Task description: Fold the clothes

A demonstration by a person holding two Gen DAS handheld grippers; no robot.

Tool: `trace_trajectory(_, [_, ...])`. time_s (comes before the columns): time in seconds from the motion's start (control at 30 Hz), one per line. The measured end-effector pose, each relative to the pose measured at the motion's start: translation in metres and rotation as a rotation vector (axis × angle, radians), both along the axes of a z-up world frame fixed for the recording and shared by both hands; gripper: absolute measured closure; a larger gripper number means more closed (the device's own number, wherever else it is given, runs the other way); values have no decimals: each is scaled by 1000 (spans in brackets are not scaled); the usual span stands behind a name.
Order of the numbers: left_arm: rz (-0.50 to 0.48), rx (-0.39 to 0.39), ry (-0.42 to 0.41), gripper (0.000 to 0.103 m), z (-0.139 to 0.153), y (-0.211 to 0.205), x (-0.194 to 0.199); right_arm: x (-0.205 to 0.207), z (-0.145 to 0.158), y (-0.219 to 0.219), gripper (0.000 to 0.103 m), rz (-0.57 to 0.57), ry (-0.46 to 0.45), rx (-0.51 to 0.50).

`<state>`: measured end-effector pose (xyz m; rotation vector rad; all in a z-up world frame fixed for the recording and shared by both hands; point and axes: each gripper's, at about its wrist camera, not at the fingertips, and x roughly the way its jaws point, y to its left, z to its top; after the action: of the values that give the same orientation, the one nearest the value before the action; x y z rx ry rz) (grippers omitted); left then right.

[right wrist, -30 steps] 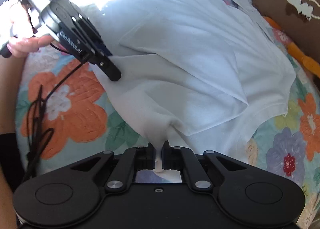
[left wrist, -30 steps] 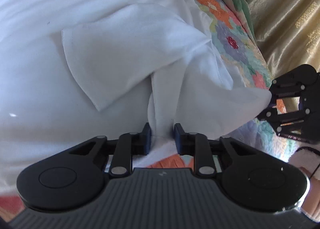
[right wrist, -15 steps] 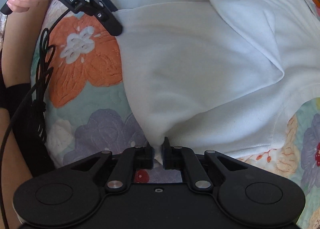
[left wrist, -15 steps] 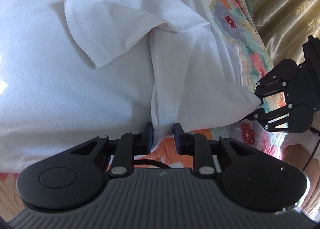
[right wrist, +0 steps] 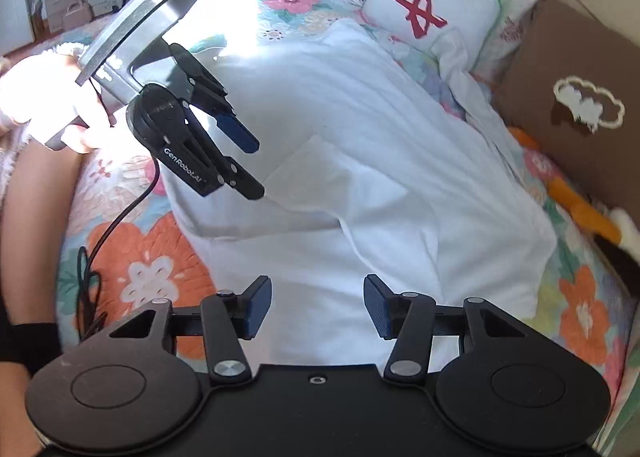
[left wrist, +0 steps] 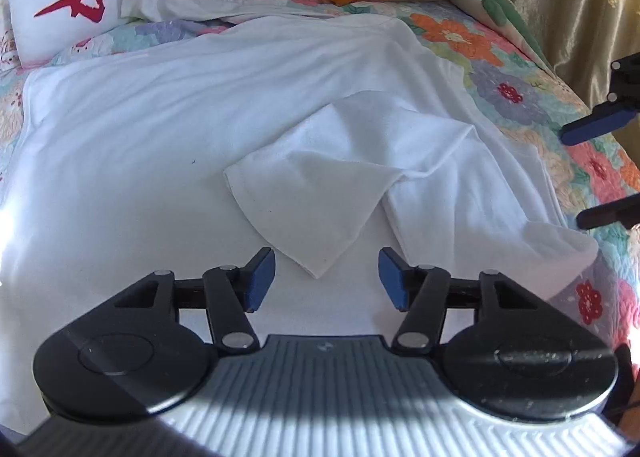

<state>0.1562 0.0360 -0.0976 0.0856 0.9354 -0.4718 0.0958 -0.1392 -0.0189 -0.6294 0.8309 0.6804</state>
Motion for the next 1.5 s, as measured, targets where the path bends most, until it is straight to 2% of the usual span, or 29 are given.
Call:
trace_trajectory(0.13, [46, -82, 57, 46, -14, 10, 13, 30, -48, 46, 47, 89, -39, -177])
trace_trajectory(0.2, [66, -125, 71, 46, -17, 13, 16, 40, -60, 58, 47, 116, -80, -230])
trace_trajectory(0.27, [88, -128, 56, 46, -18, 15, 18, 53, -62, 60, 47, 89, -103, -223])
trace_trajectory(0.37, [100, -58, -11, 46, -19, 8, 18, 72, -70, 60, 48, 28, -91, -157])
trace_trajectory(0.4, [95, -51, -20, 46, -21, 6, 19, 77, -74, 60, 53, 16, -86, -135])
trace_trajectory(0.43, [97, -59, -15, 46, -23, 5, 20, 81, -79, 58, 74, 12, -80, -121])
trace_trajectory(0.47, [104, -74, -8, 45, -24, 5, 22, 84, -82, 55, 90, -4, -78, -113])
trace_trajectory(0.5, [112, -89, -6, 45, -25, 5, 22, 88, -83, 51, 102, -33, -87, -102])
trace_trajectory(0.57, [129, -111, -11, 45, -25, 7, 23, 95, -76, 36, 102, -129, -156, -48])
trace_trajectory(0.73, [165, -140, -46, 45, -21, 11, 23, 130, -46, -15, 102, -359, -215, 123])
trace_trajectory(0.9, [185, -187, -40, 45, -21, 14, 29, 161, -40, -72, 102, -494, -207, 371])
trace_trajectory(0.97, [186, -218, -31, 45, -21, 14, 32, 174, -45, -87, 102, -543, -194, 424])
trace_trajectory(1.13, [134, -246, -17, 45, -16, -4, 46, 198, -56, -110, 102, -609, -184, 475])
trace_trajectory(1.3, [66, -265, -33, 44, -2, -36, 82, 227, -63, -118, 100, -607, -160, 439])
trace_trajectory(1.4, [38, -252, -19, 43, -3, -55, 101, 240, -80, -133, 92, -681, -112, 435])
trace_trajectory(1.5, [12, -230, -5, 43, -8, -70, 119, 244, -98, -147, 91, -753, -86, 417])
